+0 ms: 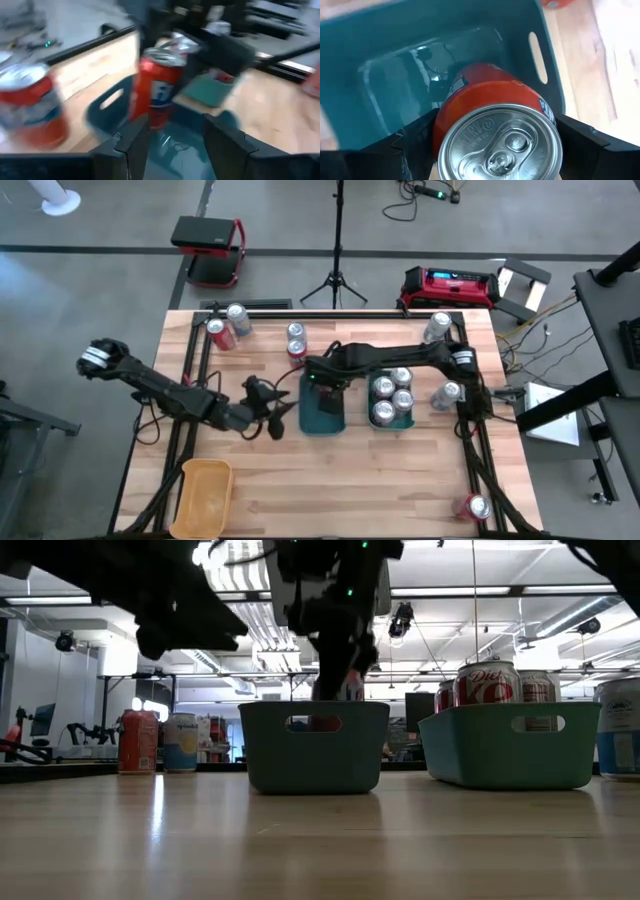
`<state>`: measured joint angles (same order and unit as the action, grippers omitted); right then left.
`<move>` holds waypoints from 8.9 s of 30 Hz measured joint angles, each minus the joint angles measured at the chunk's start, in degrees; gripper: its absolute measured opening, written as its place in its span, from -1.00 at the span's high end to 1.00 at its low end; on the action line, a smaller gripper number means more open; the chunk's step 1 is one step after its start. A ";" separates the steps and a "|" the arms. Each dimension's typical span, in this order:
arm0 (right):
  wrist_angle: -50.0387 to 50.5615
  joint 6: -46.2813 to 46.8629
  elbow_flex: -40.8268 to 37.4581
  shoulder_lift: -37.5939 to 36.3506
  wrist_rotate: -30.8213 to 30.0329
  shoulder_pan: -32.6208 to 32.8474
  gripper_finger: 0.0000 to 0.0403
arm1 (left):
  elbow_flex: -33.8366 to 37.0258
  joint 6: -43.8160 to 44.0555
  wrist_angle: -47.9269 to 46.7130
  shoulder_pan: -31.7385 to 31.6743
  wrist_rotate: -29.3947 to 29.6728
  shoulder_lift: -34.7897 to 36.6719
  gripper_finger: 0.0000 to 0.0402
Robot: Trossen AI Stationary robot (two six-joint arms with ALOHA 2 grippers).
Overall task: Sort soda cans
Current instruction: Put the middle right orange soda can into the dark green bin, then put the top right orange soda can into the dark green bin
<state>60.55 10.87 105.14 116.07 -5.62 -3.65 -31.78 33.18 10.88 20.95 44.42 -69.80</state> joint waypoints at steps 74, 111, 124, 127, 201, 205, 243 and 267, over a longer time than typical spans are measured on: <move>6.74 8.07 0.33 1.59 3.08 -3.91 -0.56 | -7.92 -2.42 -23.91 -11.08 -12.35 -18.07 0.19; 1.56 2.84 -3.41 -16.22 -10.38 1.02 -0.79 | 1.81 0.67 -5.91 -10.64 5.03 -10.36 -0.47; -26.19 11.41 -33.89 -31.56 -17.49 14.89 -0.79 | 12.43 -13.29 34.13 -16.74 5.68 -17.94 -0.63; -34.00 10.73 -39.86 -32.42 -18.33 16.37 -0.79 | 11.85 -17.05 40.43 -18.43 5.64 -23.17 -0.63; -44.60 12.61 -45.46 -33.55 -17.93 16.75 -0.79 | -16.27 8.03 2.16 -36.68 -6.51 -33.15 -0.80; -44.59 12.72 -45.46 -33.55 -17.93 16.75 -0.79 | -16.26 8.51 2.07 -37.13 -6.18 -33.23 -0.80; -46.14 10.89 -45.49 -34.10 -16.44 16.86 -0.79 | -15.97 0.85 -13.24 -27.92 -7.38 -9.85 -0.42; -45.80 7.85 -44.50 -33.86 -28.90 33.62 -0.79 | -20.31 -4.24 -2.67 -9.01 -10.33 -20.66 -0.42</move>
<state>14.75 18.72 60.64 82.21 -34.52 29.97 -52.09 28.95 8.21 11.94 34.09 -90.46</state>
